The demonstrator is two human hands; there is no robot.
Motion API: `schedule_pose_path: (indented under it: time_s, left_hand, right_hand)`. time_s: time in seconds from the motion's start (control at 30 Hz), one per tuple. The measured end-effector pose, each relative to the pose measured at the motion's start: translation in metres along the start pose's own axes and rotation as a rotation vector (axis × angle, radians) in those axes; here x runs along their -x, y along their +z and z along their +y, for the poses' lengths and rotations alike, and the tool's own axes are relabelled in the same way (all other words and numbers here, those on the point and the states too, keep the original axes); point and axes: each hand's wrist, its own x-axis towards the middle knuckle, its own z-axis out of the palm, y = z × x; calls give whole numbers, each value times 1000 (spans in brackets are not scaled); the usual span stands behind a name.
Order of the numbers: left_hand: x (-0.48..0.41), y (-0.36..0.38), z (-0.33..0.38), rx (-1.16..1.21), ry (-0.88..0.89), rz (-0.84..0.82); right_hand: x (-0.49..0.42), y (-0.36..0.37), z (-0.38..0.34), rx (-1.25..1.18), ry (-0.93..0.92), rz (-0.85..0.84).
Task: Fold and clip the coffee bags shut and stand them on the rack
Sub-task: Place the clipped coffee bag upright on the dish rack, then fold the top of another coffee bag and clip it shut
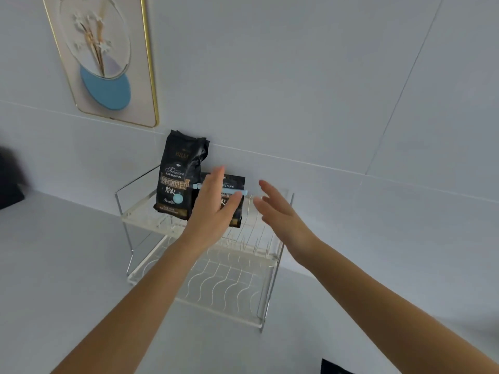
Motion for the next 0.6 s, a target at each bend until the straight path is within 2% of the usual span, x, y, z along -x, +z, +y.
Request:
schedule_pose_path:
  time_s: [0.13, 0.23, 0.33, 0.43, 0.53, 0.6]
  left_hand:
    - [40, 20, 25, -70, 94, -36]
    - [78, 52, 33, -118, 78, -162]
    - [116, 96, 39, -143, 40, -302]
    - [156, 145, 38, -98, -77, -492]
    - [192, 191, 24, 23, -334, -675]
    - [219, 215, 11, 50, -490, -815]
  right_hand:
    - [39, -17, 21, 273, -153, 109]
    - [69, -32, 53, 333, -114, 170]
    - [105, -50, 93, 318, 13, 187]
    - [147, -72, 134, 283, 186, 199]
    - [188, -91, 176, 267, 366, 210]
    - [214, -100, 202, 183, 554, 194]
